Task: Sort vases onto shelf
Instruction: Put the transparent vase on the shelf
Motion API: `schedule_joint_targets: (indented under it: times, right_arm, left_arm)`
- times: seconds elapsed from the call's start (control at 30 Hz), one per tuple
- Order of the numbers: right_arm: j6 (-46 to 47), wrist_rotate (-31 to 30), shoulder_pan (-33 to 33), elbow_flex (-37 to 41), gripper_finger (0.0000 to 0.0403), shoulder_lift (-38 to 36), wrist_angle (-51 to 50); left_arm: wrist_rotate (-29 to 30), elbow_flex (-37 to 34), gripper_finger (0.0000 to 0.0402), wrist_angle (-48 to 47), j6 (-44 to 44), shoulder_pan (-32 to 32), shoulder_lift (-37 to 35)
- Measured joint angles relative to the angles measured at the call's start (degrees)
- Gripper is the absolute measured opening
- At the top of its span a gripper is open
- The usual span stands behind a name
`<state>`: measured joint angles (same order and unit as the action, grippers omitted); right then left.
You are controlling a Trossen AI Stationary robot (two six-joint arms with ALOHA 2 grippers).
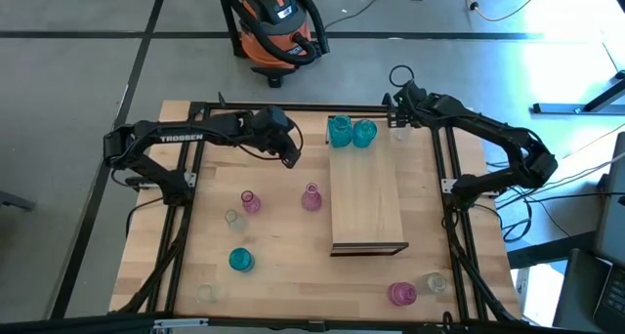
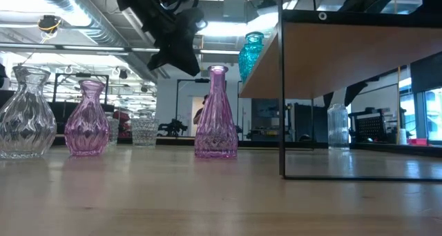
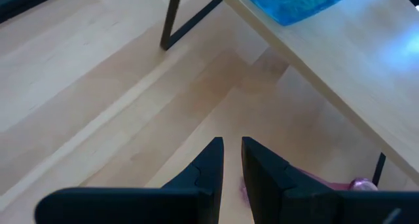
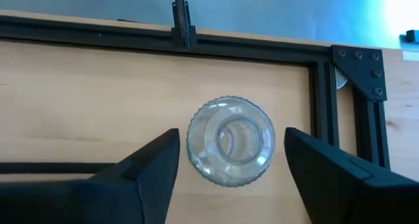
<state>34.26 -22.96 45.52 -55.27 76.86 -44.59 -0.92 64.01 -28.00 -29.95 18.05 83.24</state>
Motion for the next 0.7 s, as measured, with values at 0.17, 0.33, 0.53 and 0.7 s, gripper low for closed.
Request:
schedule_joint_targets:
  times: [0.17,0.33,0.53,0.7]
  right_arm:
    - [0.6,0.1,0.0,-0.1,0.0212,1.1,0.4]
    - [2.2,-0.5,0.0,-0.3,0.0163,2.3,0.8]
    - [3.3,-0.4,-0.1,-0.3,0.0131,2.4,-0.1]
    - [4.4,0.6,-0.1,-0.2,0.0127,2.3,-2.5]
  left_arm:
    - [0.0,0.0,0.0048,0.4,0.0,-1.0,0.0]
    - [0.1,0.0,0.0048,0.4,-0.5,-2.0,0.0]
    - [0.5,0.0,0.0048,0.4,-1.2,-2.8,0.0]
    - [0.6,0.0,0.0048,0.4,-1.4,-2.9,0.0]
